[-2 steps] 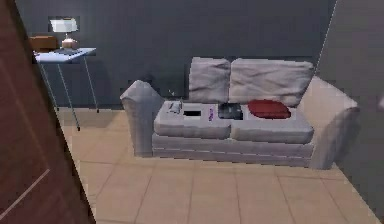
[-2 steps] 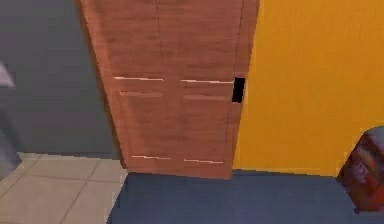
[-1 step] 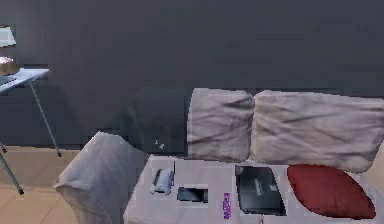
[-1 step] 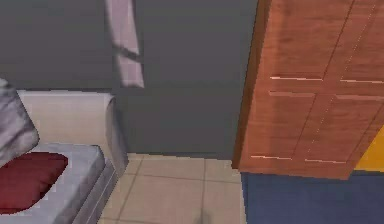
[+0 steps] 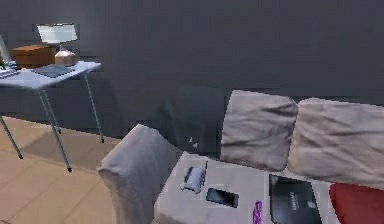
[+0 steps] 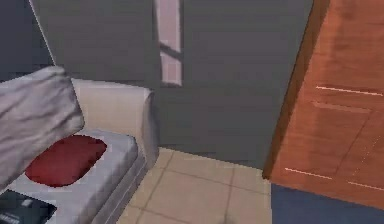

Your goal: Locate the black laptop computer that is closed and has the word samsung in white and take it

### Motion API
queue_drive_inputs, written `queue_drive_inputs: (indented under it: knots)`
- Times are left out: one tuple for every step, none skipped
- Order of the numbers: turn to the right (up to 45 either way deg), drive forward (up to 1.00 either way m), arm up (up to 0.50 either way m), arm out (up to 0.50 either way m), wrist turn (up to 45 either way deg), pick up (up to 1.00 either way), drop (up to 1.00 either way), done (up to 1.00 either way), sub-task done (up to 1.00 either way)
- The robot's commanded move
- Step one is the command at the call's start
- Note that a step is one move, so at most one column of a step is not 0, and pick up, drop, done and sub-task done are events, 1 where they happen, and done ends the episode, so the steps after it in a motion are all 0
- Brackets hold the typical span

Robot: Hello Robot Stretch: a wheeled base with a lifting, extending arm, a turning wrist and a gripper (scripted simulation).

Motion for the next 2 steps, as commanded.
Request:
queue_drive_inputs:
  knots:
    - [0.0,0.1,0.0,0.0,0.0,0.0,0.0,0.0,0.0]
    - [-45.0,0.0,0.0,0.0,0.0,0.0,0.0,0.0,0.0]
